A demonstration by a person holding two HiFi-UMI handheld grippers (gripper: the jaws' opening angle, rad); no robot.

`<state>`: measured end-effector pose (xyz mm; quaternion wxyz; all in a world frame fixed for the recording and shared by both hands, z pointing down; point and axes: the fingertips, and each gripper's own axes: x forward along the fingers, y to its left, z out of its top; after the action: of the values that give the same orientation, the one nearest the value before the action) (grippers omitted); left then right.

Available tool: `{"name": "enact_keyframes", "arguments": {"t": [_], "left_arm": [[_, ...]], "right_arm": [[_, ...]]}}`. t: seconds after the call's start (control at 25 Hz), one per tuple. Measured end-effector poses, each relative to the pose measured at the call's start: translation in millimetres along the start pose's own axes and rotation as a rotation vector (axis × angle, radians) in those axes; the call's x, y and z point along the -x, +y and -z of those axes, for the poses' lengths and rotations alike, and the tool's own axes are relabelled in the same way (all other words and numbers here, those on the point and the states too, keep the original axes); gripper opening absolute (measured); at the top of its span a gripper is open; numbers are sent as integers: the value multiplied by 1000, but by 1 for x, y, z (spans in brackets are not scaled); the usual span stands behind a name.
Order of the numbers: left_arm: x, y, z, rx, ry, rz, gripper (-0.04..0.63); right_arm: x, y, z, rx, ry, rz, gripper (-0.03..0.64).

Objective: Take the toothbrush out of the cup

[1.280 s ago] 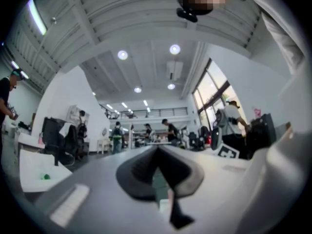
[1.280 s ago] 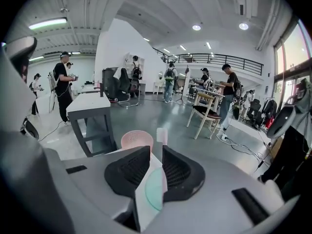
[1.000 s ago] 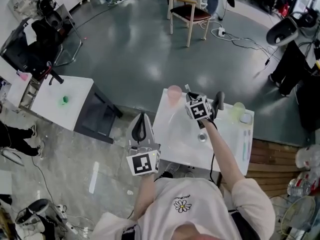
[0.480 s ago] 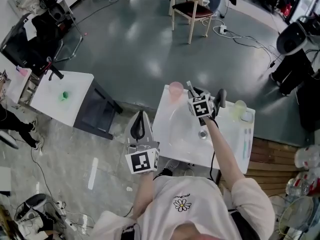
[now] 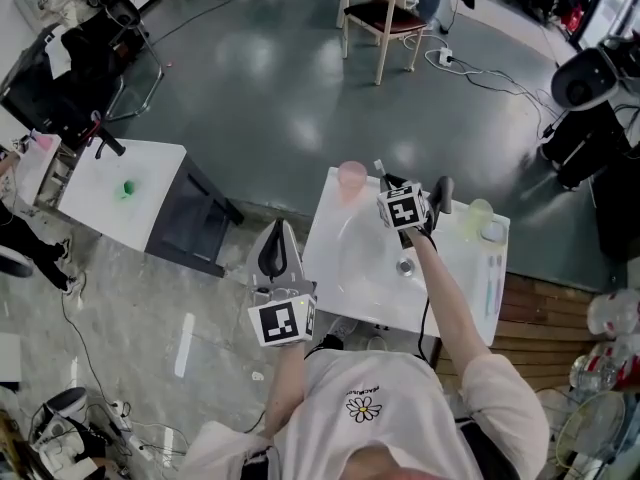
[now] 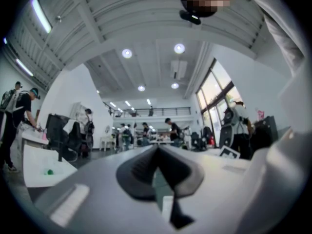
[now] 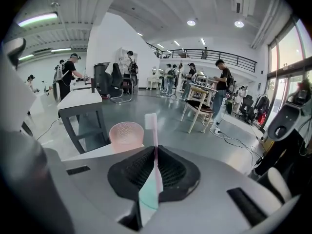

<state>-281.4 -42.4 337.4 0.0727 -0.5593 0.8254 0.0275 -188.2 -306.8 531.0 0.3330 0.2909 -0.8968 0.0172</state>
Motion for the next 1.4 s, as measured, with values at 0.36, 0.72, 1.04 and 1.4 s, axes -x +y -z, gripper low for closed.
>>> {"name": "enact_keyframes", "arguments": {"t": [0.36,0.72,1.04,1.4], "left_arm": [[0,-7,-5,2,-14,17,8],[1,-14,-11,4,-34,42,8],[-6,-31,-32,-17,-80,87,8],[1,-64,-77,-34,-171,127,7]], "right_arm": [[16,-6,-14,33,-63,21,18],[64,-11,-51,-12,-206,64,17],[179,-13,-119,-15,-569,129,17],[318,-15,-144,-15,-940,216,17]]}}
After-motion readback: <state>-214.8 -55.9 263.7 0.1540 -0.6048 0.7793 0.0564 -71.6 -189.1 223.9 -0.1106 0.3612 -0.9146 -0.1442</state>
